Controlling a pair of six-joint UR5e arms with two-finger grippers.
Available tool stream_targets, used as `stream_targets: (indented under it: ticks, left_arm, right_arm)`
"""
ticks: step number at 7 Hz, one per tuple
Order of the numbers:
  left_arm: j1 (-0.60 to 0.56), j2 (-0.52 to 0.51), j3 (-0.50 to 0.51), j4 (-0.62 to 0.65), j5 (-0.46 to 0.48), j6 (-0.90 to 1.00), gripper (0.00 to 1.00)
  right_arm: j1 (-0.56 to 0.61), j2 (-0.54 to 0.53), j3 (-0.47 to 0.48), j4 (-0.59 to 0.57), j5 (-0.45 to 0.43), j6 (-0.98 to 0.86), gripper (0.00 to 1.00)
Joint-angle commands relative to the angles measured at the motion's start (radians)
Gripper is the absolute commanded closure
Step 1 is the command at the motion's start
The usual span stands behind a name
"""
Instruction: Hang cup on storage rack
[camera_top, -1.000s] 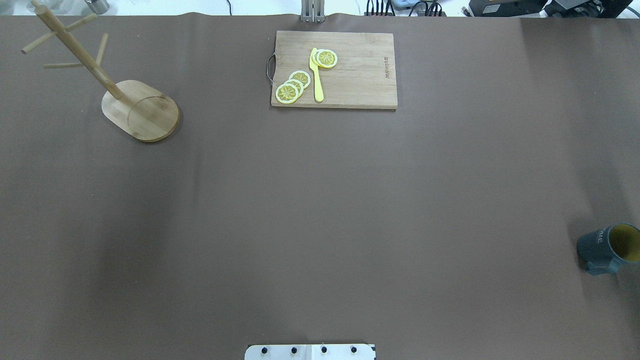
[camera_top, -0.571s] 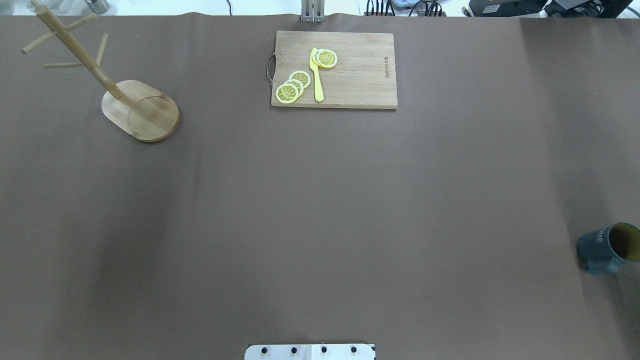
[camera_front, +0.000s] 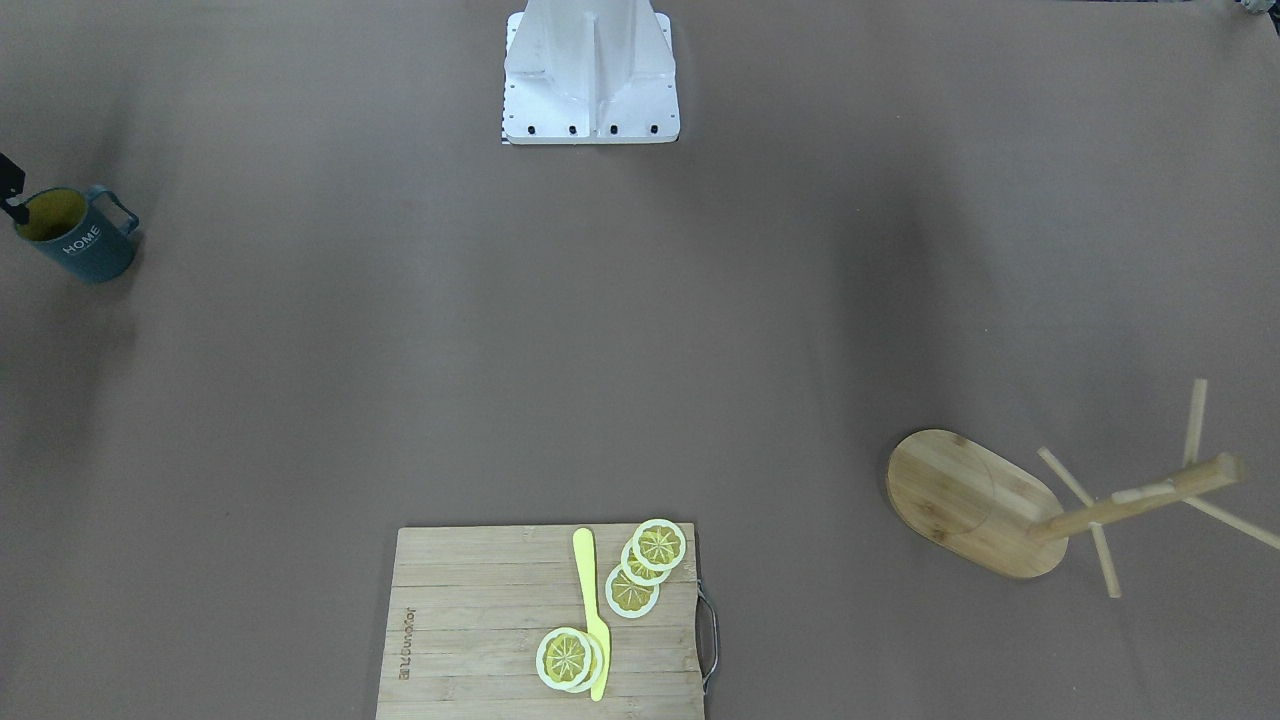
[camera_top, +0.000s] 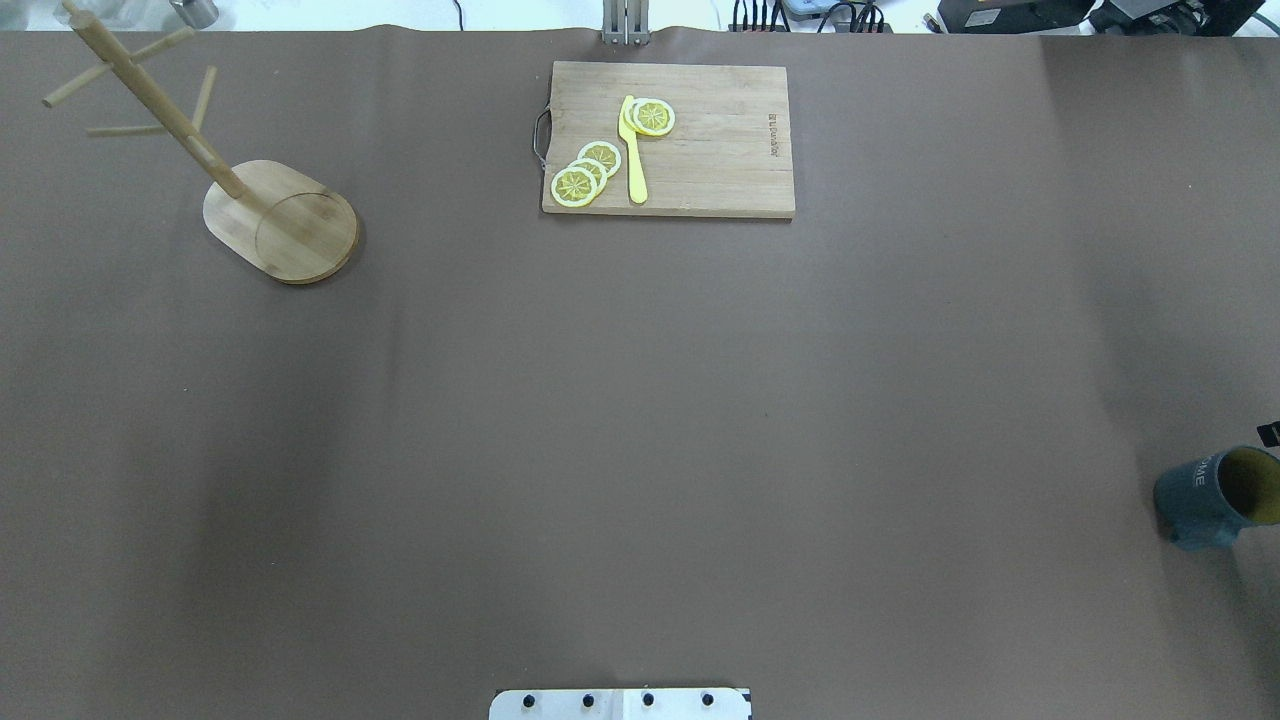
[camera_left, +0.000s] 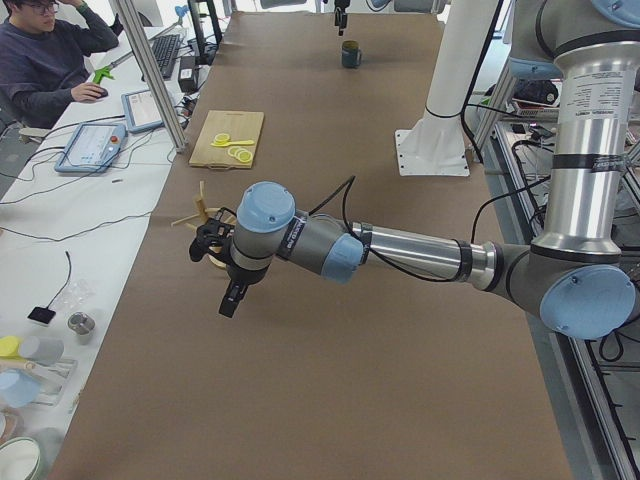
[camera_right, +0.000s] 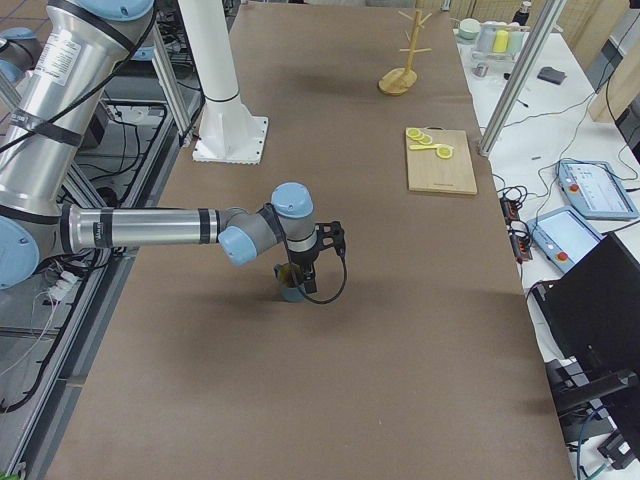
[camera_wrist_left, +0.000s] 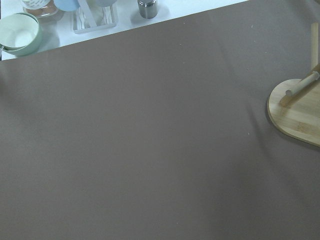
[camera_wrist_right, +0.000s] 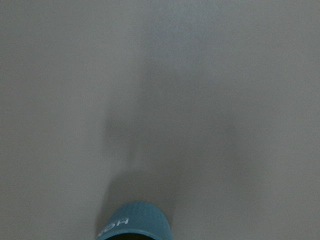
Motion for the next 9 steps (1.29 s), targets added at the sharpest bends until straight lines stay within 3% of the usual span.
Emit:
stream_targets:
  ticks: [1, 3, 6, 7, 8, 9]
  left_arm:
    - [0.0, 0.0, -0.004, -0.002, 0.0, -0.001, 0.01]
    - [0.0, 0.0, -0.007, -0.002, 0.0, 0.001, 0.01]
    - [0.0, 0.0, -0.007, -0.002, 0.0, 0.001, 0.01]
    - [0.0, 0.0, -0.007, -0.002, 0.0, 0.001, 0.01]
    - [0.0, 0.0, -0.007, -0.002, 0.0, 0.001, 0.01]
    - [0.0, 0.0, -0.007, -0.002, 0.0, 0.001, 0.01]
  right_arm:
    - [-0.084, -0.043, -0.012, 0.055, -0.032, 0.024, 0.02]
    - [-0.112, -0.032, -0.032, 0.055, -0.034, 0.024, 0.26]
    - [-0.112, -0.031, -0.056, 0.057, -0.031, 0.025, 0.31]
    - [-0.112, -0.025, -0.064, 0.057, -0.031, 0.025, 0.69]
    - [-0.112, -0.019, -0.064, 0.057, -0.029, 0.024, 1.0]
    - [-0.112, -0.017, -0.063, 0.057, -0.028, 0.024, 1.0]
